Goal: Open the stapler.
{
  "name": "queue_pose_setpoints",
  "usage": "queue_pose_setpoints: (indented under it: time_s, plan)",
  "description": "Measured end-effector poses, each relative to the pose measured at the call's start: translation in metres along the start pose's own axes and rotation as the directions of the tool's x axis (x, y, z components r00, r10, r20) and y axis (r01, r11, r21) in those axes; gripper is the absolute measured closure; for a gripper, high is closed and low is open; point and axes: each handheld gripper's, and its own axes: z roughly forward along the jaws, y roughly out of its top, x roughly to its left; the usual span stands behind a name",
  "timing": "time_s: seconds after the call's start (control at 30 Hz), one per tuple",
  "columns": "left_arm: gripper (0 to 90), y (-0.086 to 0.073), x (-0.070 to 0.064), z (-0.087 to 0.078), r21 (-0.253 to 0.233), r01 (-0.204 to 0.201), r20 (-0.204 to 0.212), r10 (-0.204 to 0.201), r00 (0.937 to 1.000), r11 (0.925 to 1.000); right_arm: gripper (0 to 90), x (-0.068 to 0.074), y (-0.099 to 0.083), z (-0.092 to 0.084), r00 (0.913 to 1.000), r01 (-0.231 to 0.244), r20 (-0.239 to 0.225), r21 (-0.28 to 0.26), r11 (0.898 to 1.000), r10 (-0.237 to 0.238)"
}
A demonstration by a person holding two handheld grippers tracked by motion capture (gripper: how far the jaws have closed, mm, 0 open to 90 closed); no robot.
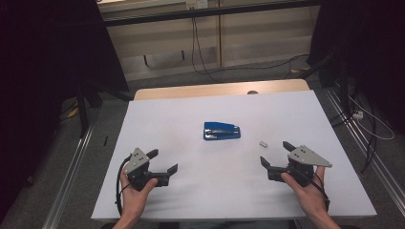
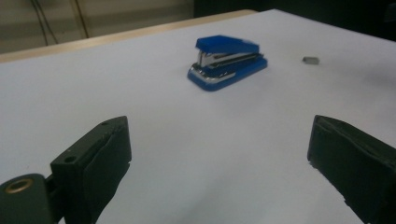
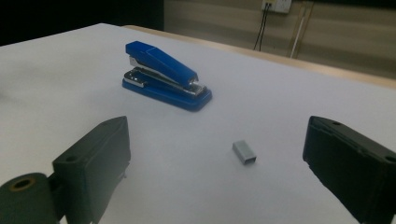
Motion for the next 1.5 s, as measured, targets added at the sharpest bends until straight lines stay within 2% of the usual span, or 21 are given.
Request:
queue_pose_setpoints:
  time_s: [0.07,0.1,0.23,0.27,0.33,0.57,0.67,0.83,0.87,0.9,0.97,1.03,1.07,1.13,1.17,1.27,1.33,1.43,1.5]
  plan:
    - [8.3,0.002,-0.003,0.002,-0.004,-0.003,0.003,0.003,1.0000,1.0000,7.2,0.000,0.003,0.001,0.9993,-0.020,-0.032,-0.009,1.000,0.019]
    - [8.3,0.002,-0.003,0.002,-0.004,-0.003,0.003,0.003,1.0000,1.0000,7.2,0.000,0.003,0.001,0.9993,-0.020,-0.032,-0.009,1.000,0.019]
    - [8.2,0.003,-0.002,0.013,0.011,0.001,-0.009,-0.001,1.0000,0.9999,6.7,0.006,0.003,0.006,0.9981,0.004,-0.062,-0.002,1.000,-0.005]
    - [8.2,0.005,-0.002,0.019,0.037,0.002,-0.037,-0.001,0.9993,0.9993,6.5,0.007,0.003,0.007,0.9976,0.013,-0.067,0.001,1.000,-0.013]
    - [8.1,0.005,-0.003,0.021,0.043,0.008,-0.040,-0.006,0.9992,0.9990,5.9,0.010,0.002,0.010,0.9965,0.007,-0.083,0.012,1.000,-0.006]
    - [7.3,0.014,-0.005,0.031,0.033,-0.017,-0.011,0.017,0.9998,0.9993,6.8,0.013,0.004,0.023,0.9953,0.006,-0.096,0.027,1.000,-0.004]
    - [7.0,0.019,-0.004,0.036,0.037,0.006,0.011,-0.006,0.9999,0.9993,6.9,0.016,0.006,0.029,0.9941,0.006,-0.108,0.031,1.000,-0.003]
    - [7.0,0.021,-0.003,0.043,0.037,0.003,0.009,-0.003,1.0000,0.9993,8.2,0.017,0.008,0.034,0.9947,0.007,-0.103,0.018,1.000,-0.005]
    - [7.0,0.023,-0.002,0.045,0.032,0.001,0.014,-0.001,0.9999,0.9995,10.0,0.018,0.009,0.039,0.9926,0.002,-0.121,0.020,1.000,0.001]
    - [7.0,0.023,-0.002,0.045,0.032,0.001,0.014,-0.001,0.9999,0.9995,10.0,0.018,0.009,0.039,0.9926,0.002,-0.121,0.020,1.000,0.001]
    - [7.0,0.024,-0.002,0.047,0.034,-0.013,-0.004,0.013,0.9999,0.9993,11.9,0.020,0.012,0.047,0.9906,-0.002,-0.137,0.029,1.000,0.006]
    - [7.0,0.025,-0.003,0.049,0.033,-0.037,-0.039,0.038,0.9985,0.9988,13.5,0.020,0.013,0.049,0.9907,0.004,-0.136,0.036,0.999,0.001]
    - [6.8,0.027,-0.003,0.051,0.028,-0.038,-0.040,0.040,0.9984,0.9989,12.7,0.021,0.014,0.054,0.9882,-0.005,-0.153,0.043,0.999,0.012]
    - [6.8,0.031,-0.004,0.054,0.032,-0.033,-0.017,0.034,0.9993,0.9990,12.7,0.022,0.014,0.056,0.9883,-0.010,-0.152,0.046,0.999,0.017]
    - [7.0,0.033,-0.005,0.055,0.030,-0.035,-0.012,0.036,0.9993,0.9989,12.0,0.023,0.015,0.059,0.9868,0.007,-0.162,0.041,0.999,0.000]
    - [6.9,0.037,-0.007,0.058,0.024,-0.057,-0.010,0.058,0.9983,0.9981,10.8,0.023,0.016,0.063,0.9843,0.006,-0.177,0.028,1.000,-0.001]
    - [6.7,0.038,-0.006,0.062,0.020,-0.050,-0.011,0.050,0.9987,0.9986,9.9,0.024,0.016,0.067,0.9801,-0.002,-0.198,0.022,1.000,0.006]
    - [6.1,0.038,-0.003,0.069,0.023,-0.052,-0.009,0.052,0.9986,0.9984,9.9,0.025,0.016,0.070,0.9792,0.006,-0.203,0.024,1.000,-0.001]
    - [5.6,0.038,-0.001,0.075,0.033,-0.053,0.007,0.052,0.9986,0.9981,8.2,0.026,0.016,0.073,0.9780,0.014,-0.208,0.029,0.999,-0.008]
